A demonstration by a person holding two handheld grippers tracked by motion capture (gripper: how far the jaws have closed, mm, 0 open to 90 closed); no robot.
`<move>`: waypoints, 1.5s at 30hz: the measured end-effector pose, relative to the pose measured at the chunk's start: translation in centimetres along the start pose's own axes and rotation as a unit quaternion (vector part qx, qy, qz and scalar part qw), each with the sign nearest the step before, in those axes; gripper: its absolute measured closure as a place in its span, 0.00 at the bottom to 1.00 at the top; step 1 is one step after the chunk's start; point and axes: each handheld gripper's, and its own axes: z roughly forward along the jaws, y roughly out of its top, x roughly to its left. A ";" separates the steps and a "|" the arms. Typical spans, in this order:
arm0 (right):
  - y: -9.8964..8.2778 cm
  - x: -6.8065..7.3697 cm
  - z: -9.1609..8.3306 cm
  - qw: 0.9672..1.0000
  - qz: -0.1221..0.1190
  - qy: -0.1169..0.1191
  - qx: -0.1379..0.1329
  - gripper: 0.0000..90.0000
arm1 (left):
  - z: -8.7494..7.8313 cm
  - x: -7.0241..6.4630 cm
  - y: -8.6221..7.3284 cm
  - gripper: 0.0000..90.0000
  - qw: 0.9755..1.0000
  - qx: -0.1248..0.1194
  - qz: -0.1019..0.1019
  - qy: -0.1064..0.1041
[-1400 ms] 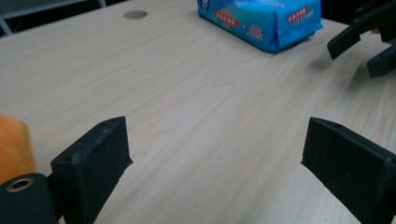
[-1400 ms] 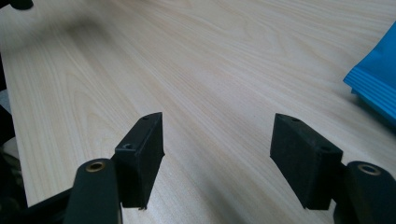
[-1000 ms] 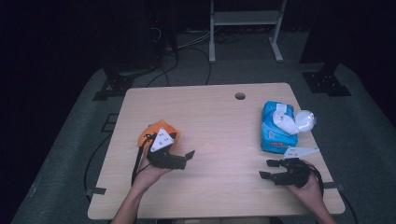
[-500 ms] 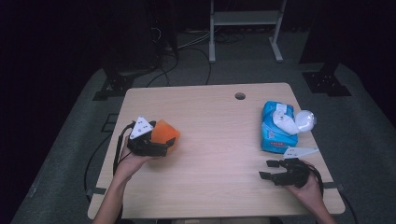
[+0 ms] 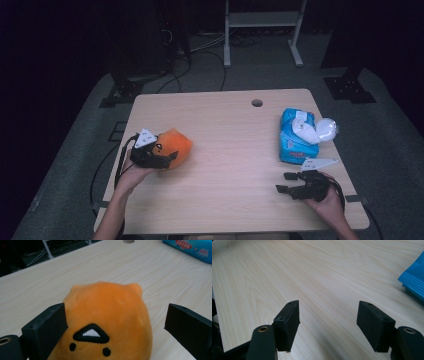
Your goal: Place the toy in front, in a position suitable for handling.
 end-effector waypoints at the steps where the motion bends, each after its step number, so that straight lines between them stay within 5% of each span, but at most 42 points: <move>1: 0.0 0.0 0.0 1.000 0.000 0.000 0.000 0.37 | 0.1 0.1 -0.2 0.04 1.000 0.003 0.002 0.002; 12: 0.0 0.0 0.2 1.000 -0.001 -0.001 0.002 0.37 | 1.0 0.5 -1.1 0.07 0.999 0.025 0.022 0.027; 26: 0.0 0.1 -0.1 1.000 0.004 -0.001 -0.006 0.38 | 0.8 -0.1 -1.0 0.41 0.998 0.028 0.042 0.035; 36: 0.0 -0.1 -0.1 1.000 0.003 0.000 -0.007 0.39 | -0.1 0.7 -0.9 0.49 1.000 -0.003 -0.006 0.019; 45: 0.1 -0.2 -0.2 1.000 0.005 0.000 -0.011 0.39 | -1.4 -1.4 1.9 0.49 0.999 -0.041 0.023 -0.005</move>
